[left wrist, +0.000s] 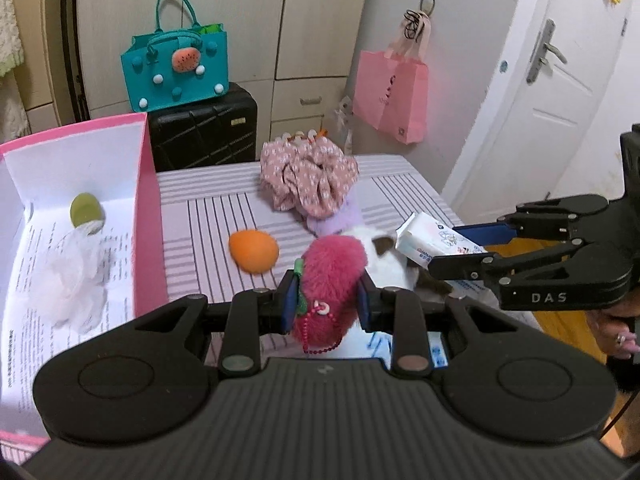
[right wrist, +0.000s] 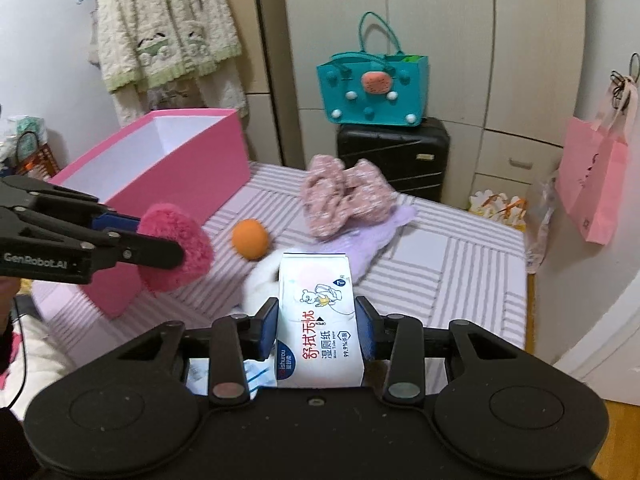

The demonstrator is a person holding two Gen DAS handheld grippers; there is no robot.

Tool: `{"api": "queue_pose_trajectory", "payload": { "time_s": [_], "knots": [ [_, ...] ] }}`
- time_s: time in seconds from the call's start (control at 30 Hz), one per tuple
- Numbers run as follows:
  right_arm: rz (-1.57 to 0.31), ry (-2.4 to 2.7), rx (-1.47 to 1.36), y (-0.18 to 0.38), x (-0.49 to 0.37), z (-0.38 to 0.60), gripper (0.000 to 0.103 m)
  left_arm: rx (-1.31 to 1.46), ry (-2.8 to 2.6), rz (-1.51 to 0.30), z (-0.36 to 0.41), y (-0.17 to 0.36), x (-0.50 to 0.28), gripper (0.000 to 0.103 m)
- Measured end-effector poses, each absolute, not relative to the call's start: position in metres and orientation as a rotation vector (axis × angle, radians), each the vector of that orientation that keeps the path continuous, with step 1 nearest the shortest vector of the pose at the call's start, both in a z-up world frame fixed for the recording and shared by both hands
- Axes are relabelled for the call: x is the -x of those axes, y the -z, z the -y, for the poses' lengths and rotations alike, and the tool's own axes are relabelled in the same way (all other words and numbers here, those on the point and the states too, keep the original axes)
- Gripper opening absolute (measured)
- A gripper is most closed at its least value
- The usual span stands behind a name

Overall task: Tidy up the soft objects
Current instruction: 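Lift and carry the pom-pom with the left tool while the right tool carries the wipes to the box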

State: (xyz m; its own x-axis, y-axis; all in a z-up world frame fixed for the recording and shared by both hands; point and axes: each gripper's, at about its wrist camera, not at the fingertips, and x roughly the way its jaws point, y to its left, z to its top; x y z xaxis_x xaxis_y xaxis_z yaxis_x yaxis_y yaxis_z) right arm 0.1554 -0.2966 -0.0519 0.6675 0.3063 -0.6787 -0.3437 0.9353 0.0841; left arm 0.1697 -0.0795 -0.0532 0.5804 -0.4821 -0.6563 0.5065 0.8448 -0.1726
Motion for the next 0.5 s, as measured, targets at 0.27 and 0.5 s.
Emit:
{"api": "queue_pose_trajectory", "payload": {
  "time_s": [0.27, 0.5],
  "knots": [
    [-0.772, -0.452, 0.059, 0.041, -0.125, 0.272, 0.045, -0.057, 0.606, -0.782, 0.056, 0.049, -0.144, 0.028],
    [-0.797, -0.508, 0.088, 0.033, -0.106, 0.248, 0.045, -0.075, 0.626, -0.835, 0.038, 0.051, -0.125, 0.028]
  ]
}}
